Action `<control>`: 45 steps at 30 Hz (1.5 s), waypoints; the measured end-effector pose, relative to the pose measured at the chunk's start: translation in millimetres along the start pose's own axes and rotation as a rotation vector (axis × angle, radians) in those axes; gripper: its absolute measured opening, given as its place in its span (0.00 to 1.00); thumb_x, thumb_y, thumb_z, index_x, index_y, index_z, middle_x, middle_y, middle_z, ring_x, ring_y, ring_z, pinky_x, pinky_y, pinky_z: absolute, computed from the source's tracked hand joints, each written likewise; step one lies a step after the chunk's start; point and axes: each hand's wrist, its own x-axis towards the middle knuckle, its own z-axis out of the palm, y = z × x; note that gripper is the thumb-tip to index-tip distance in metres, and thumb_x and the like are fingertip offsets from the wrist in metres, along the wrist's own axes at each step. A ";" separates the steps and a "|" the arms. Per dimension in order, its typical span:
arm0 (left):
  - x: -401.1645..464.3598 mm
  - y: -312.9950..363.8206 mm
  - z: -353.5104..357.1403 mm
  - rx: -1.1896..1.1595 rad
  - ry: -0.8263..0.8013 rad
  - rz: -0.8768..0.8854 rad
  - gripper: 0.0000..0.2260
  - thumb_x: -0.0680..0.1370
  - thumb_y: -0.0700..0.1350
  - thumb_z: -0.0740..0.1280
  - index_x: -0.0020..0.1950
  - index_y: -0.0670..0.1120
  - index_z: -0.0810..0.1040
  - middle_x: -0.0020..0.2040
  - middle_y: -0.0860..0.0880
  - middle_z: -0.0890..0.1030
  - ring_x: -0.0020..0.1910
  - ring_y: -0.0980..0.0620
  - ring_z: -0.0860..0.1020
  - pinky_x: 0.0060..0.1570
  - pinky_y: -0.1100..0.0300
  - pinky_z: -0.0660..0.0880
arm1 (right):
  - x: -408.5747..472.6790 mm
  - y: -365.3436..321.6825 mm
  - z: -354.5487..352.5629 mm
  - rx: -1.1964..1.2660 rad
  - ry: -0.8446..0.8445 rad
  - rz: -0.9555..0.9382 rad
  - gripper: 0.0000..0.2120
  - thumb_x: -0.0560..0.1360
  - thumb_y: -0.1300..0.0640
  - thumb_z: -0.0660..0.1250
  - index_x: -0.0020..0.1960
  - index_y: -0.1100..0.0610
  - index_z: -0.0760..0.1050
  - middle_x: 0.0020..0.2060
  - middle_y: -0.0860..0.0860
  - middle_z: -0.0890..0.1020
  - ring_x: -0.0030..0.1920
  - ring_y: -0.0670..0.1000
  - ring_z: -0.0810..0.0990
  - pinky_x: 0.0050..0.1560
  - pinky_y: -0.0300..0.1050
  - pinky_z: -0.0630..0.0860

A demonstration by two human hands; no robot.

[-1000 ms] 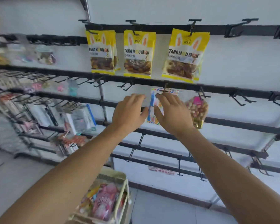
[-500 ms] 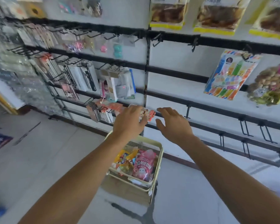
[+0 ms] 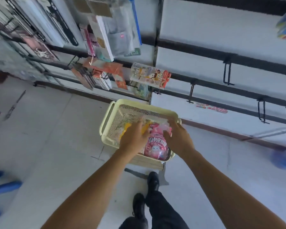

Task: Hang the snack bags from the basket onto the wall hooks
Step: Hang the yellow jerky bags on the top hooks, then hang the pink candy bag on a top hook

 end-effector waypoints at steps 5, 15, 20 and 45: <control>31.6 -40.6 67.1 -0.084 -0.124 -0.160 0.18 0.82 0.50 0.65 0.68 0.42 0.73 0.64 0.44 0.80 0.61 0.46 0.79 0.58 0.49 0.76 | 41.7 46.4 66.1 0.150 -0.092 0.176 0.29 0.79 0.52 0.65 0.77 0.52 0.60 0.66 0.57 0.77 0.58 0.60 0.80 0.55 0.53 0.78; 66.6 -85.6 135.7 -0.155 -0.182 -0.251 0.26 0.80 0.51 0.68 0.75 0.42 0.67 0.70 0.45 0.74 0.69 0.47 0.73 0.64 0.58 0.71 | 77.5 77.8 133.5 0.267 0.020 0.305 0.34 0.76 0.56 0.68 0.78 0.54 0.56 0.77 0.51 0.61 0.66 0.58 0.75 0.59 0.55 0.77; 77.0 -93.4 140.6 -0.165 -0.210 -0.228 0.24 0.80 0.51 0.68 0.74 0.43 0.68 0.69 0.46 0.75 0.68 0.49 0.73 0.58 0.66 0.65 | 91.6 76.6 143.7 0.340 0.050 0.378 0.36 0.75 0.60 0.69 0.78 0.52 0.56 0.73 0.53 0.68 0.64 0.57 0.75 0.56 0.50 0.75; 96.9 -91.3 26.2 -1.020 -0.410 -0.538 0.18 0.80 0.55 0.66 0.63 0.44 0.77 0.54 0.47 0.83 0.52 0.50 0.81 0.51 0.54 0.73 | 81.9 -23.8 26.0 1.221 0.091 0.295 0.06 0.82 0.65 0.61 0.54 0.59 0.76 0.39 0.52 0.82 0.38 0.49 0.82 0.42 0.43 0.80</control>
